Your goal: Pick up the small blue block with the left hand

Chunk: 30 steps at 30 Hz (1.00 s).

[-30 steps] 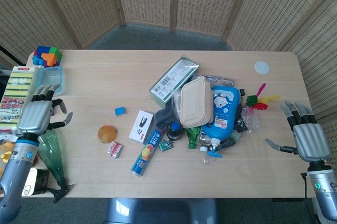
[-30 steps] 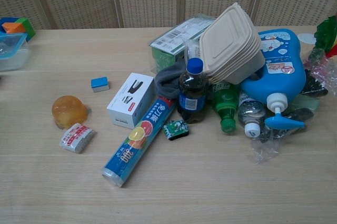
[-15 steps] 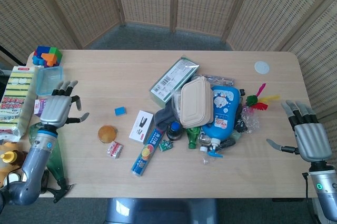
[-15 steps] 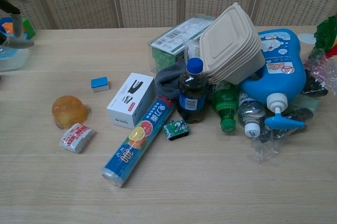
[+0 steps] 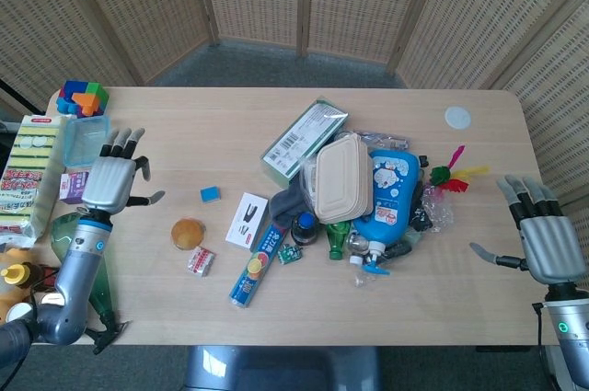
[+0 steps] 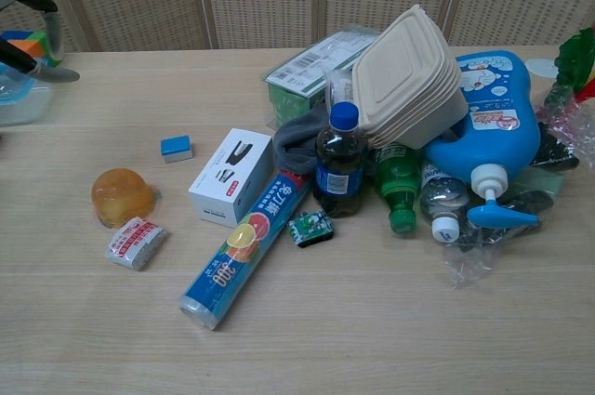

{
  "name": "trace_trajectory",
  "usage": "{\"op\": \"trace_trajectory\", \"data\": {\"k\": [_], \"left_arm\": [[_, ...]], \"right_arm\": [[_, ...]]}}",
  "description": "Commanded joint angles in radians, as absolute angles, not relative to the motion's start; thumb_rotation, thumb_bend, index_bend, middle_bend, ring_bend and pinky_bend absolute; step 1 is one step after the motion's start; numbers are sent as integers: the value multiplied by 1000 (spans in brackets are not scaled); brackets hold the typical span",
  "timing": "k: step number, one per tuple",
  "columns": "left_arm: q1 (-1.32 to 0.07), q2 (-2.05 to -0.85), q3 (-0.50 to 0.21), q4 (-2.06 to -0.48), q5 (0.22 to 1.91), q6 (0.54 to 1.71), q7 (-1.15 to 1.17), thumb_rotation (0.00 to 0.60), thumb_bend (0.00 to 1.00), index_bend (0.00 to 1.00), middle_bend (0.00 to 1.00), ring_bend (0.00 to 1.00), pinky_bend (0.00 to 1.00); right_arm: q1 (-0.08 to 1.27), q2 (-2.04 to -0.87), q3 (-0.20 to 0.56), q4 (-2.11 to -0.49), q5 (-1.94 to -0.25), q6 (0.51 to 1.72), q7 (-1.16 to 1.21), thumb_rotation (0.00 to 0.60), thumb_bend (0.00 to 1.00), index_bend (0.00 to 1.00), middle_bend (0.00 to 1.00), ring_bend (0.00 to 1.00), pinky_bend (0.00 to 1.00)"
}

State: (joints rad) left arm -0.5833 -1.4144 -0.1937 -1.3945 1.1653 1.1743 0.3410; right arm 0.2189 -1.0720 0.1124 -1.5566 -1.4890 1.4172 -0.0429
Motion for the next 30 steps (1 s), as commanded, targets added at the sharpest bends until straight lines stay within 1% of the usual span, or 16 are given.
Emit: {"op": "trace_trajectory", "data": {"k": [1, 4, 6, 8, 14, 15, 24, 30], "left_arm": [[-588, -1420, -192, -1389, 1170, 1168, 342, 524, 28, 370, 1, 0, 0], [-592, -1425, -192, -1383, 1174, 1165, 346, 559, 29, 259, 0, 0, 0], [-593, -1430, -193, -1380, 1171, 1162, 349, 564, 28, 223, 0, 0, 0], [-594, -1438, -196, -1374, 1169, 1161, 345, 567, 28, 252, 0, 0, 0], [-601, -1473, -200, -1330, 1165, 1146, 316, 569, 30, 419, 0, 0, 0], [-602, -1480, -201, -1323, 1166, 1144, 310, 569, 30, 431, 0, 0, 0], [-614, -1546, -196, -1236, 1183, 1127, 270, 565, 31, 440, 0, 0, 0], [-620, -1596, -191, -1171, 1181, 1095, 233, 568, 31, 434, 0, 0, 0]], "right_arm": [[217, -1069, 113, -1558, -1489, 1419, -44, 238, 178, 0, 0, 0, 0], [216, -1066, 113, -1561, -1490, 1421, -44, 235, 178, 0, 0, 0, 0], [214, -1063, 113, -1563, -1491, 1424, -46, 236, 177, 0, 0, 0, 0], [212, -1061, 114, -1565, -1491, 1426, -46, 235, 178, 0, 0, 0, 0], [207, -1053, 113, -1571, -1491, 1431, -49, 238, 178, 0, 0, 0, 0], [206, -1052, 113, -1572, -1491, 1432, -49, 238, 178, 0, 0, 0, 0], [197, -1037, 113, -1586, -1487, 1440, -54, 236, 177, 0, 0, 0, 0], [195, -1034, 113, -1590, -1487, 1439, -54, 235, 178, 0, 0, 0, 0]]}}
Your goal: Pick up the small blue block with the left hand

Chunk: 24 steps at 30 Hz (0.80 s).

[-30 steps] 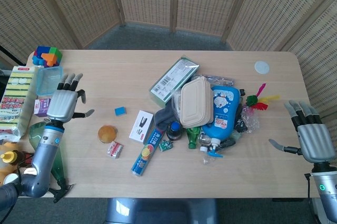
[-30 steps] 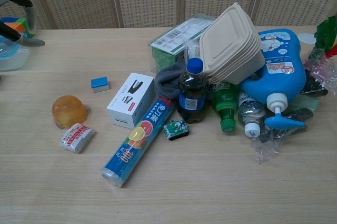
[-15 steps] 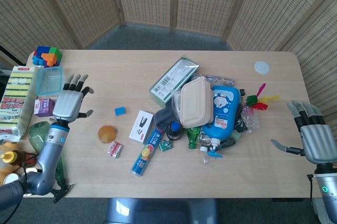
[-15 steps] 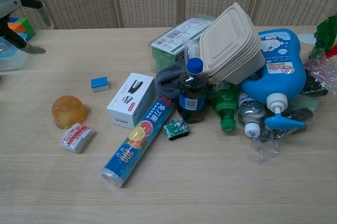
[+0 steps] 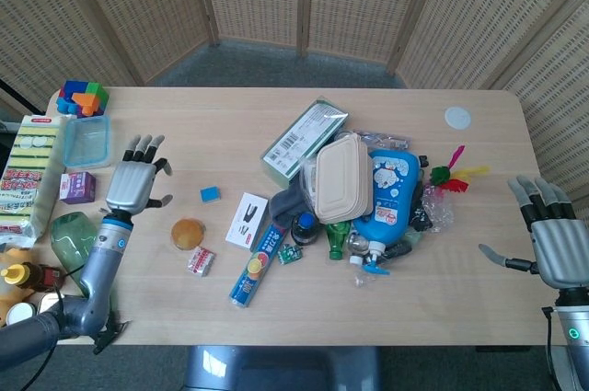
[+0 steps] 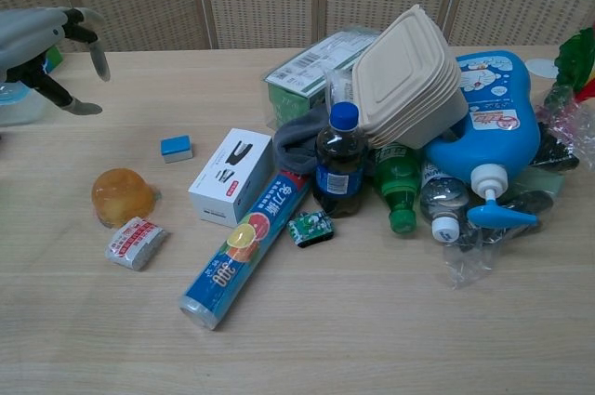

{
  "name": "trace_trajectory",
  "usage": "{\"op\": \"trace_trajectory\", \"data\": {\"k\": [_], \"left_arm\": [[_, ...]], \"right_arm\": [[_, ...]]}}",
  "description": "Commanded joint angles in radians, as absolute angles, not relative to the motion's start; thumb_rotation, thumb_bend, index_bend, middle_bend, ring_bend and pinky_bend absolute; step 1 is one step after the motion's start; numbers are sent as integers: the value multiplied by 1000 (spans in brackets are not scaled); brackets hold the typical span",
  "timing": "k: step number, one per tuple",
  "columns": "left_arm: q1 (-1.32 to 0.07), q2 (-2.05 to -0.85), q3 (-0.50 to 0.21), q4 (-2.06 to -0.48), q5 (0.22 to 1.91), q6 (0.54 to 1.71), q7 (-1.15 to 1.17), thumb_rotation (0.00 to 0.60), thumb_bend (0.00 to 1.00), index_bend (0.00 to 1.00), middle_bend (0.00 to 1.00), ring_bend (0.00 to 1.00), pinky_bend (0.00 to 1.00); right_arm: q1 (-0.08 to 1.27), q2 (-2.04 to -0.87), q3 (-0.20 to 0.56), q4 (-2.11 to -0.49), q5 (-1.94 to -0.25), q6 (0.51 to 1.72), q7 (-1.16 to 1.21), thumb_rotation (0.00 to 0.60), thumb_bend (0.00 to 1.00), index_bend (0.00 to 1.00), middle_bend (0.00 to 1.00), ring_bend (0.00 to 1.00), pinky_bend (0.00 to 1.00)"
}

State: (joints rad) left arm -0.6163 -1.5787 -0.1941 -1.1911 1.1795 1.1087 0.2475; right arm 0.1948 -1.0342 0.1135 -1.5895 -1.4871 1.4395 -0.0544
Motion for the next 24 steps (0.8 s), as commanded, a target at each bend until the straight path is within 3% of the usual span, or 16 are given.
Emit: {"op": "trace_trajectory", "data": {"k": [1, 24], "left_arm": [[-622, -1602, -189, -1163, 1182, 1090, 229, 567, 30, 432, 0, 0, 0], [-695, -1760, -261, -991, 1081, 943, 205, 567, 30, 420, 0, 0, 0]], "right_arm": [[195, -1034, 114, -1590, -1487, 1439, -54, 232, 179, 0, 0, 0, 0], [155, -1021, 106, -1594, -1480, 1473, -44, 235, 179, 0, 0, 0, 0]]}}
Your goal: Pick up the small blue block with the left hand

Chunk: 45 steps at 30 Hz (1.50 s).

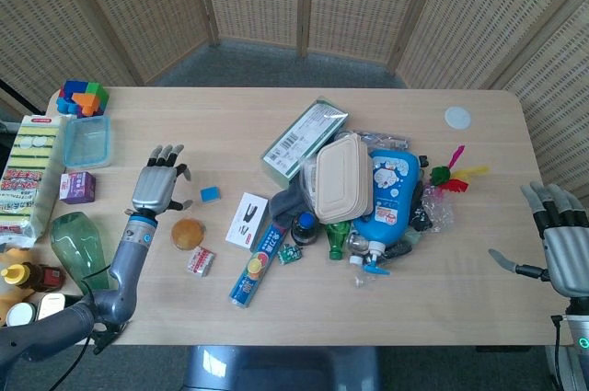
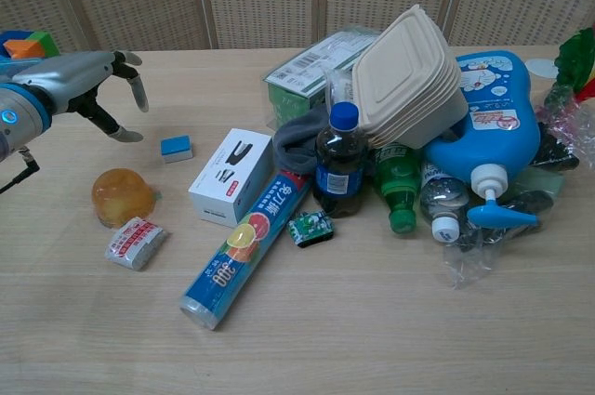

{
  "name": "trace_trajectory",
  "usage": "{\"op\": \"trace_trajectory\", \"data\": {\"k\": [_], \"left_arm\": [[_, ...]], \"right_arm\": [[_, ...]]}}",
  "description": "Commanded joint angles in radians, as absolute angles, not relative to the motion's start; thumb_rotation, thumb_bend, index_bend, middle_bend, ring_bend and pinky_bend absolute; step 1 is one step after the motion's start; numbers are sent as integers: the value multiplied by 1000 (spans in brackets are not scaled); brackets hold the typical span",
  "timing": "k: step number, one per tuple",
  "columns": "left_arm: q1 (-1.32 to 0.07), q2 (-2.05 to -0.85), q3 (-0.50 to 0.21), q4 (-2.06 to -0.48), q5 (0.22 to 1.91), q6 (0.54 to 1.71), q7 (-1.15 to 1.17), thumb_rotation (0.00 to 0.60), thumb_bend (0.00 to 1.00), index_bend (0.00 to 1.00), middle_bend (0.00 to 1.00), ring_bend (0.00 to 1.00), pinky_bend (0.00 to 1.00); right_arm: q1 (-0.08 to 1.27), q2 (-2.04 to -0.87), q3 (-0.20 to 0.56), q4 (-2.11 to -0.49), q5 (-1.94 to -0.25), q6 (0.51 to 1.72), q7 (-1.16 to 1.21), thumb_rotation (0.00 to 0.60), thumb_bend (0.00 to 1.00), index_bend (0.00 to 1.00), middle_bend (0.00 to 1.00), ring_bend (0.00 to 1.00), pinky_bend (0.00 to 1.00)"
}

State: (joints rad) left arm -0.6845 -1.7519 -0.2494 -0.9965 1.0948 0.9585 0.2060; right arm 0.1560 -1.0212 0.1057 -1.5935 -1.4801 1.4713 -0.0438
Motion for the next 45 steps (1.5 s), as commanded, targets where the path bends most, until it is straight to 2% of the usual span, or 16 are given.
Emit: {"op": "trace_trajectory", "data": {"k": [1, 8, 19, 45], "left_arm": [[-700, -1763, -265, -991, 1074, 934, 204, 565, 30, 420, 0, 0, 0], [-737, -1775, -289, -988, 1015, 875, 249, 567, 32, 419, 0, 0, 0], [-764, -1793, -286, -977, 947, 838, 329, 564, 30, 419, 0, 0, 0], [-821, -1880, -301, -819, 883, 747, 324, 565, 32, 419, 0, 0, 0]], "right_arm": [[154, -1020, 106, -1595, -1480, 1474, -43, 236, 179, 0, 0, 0, 0], [146, -1017, 106, -1598, -1479, 1481, -46, 235, 179, 0, 0, 0, 0], [133, -1013, 106, -1600, -1479, 1490, -43, 237, 178, 0, 0, 0, 0], [119, -1005, 107, -1604, -1475, 1492, -42, 240, 178, 0, 0, 0, 0]]}}
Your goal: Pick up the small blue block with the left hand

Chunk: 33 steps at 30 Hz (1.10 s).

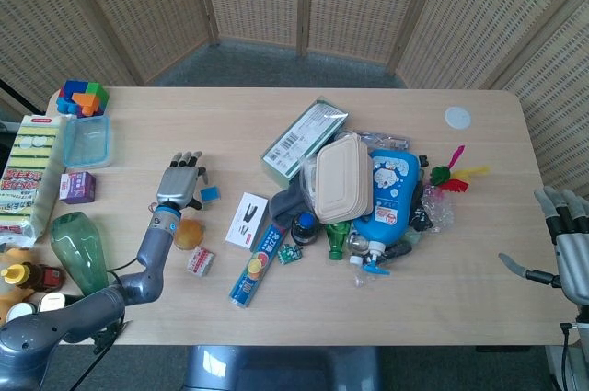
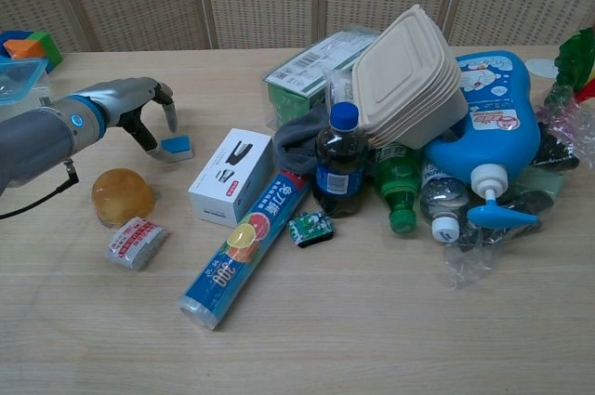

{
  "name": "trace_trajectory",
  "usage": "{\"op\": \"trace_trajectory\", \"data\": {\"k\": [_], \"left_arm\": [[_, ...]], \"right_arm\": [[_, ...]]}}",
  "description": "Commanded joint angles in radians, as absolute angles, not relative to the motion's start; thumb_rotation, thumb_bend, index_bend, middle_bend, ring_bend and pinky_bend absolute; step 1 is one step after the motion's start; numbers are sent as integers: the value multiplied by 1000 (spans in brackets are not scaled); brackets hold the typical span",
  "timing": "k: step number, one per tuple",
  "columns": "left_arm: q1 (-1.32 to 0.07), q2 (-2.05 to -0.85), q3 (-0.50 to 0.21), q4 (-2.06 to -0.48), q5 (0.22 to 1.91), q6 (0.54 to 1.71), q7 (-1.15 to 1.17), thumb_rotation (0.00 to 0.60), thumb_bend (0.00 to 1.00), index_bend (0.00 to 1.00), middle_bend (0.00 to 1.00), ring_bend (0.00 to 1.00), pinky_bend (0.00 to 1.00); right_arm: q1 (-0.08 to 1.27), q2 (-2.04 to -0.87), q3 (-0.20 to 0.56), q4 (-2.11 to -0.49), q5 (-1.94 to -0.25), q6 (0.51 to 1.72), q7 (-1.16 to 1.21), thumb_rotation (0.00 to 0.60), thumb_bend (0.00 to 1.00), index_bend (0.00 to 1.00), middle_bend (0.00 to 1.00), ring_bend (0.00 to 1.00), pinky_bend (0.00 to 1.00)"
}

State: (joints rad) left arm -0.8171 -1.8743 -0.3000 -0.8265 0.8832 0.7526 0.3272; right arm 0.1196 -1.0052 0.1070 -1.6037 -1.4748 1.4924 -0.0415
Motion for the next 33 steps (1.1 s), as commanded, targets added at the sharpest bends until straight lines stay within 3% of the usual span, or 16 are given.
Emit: {"op": "trace_trajectory", "data": {"k": [1, 6, 13, 23, 33], "left_arm": [[-824, -1883, -301, -813, 883, 745, 323, 566, 32, 419, 0, 0, 0], [-833, -1899, -302, -787, 882, 733, 319, 566, 50, 427, 0, 0, 0], [-844, -1923, -311, -751, 884, 719, 297, 563, 178, 476, 6, 0, 0], [-846, -1940, -317, -720, 894, 714, 271, 564, 309, 615, 116, 0, 0], [-839, -1891, -328, -780, 911, 720, 243, 566, 349, 662, 149, 0, 0]], "right_arm": [[119, -1005, 107, -1604, -1474, 1492, -42, 238, 177, 0, 0, 0, 0], [116, -1003, 108, -1605, -1472, 1493, -40, 237, 179, 0, 0, 0, 0], [110, -1000, 108, -1605, -1471, 1498, -34, 237, 177, 0, 0, 0, 0], [107, -996, 109, -1610, -1472, 1499, -33, 237, 180, 0, 0, 0, 0], [111, -998, 111, -1611, -1474, 1493, -35, 236, 178, 0, 0, 0, 0]]}}
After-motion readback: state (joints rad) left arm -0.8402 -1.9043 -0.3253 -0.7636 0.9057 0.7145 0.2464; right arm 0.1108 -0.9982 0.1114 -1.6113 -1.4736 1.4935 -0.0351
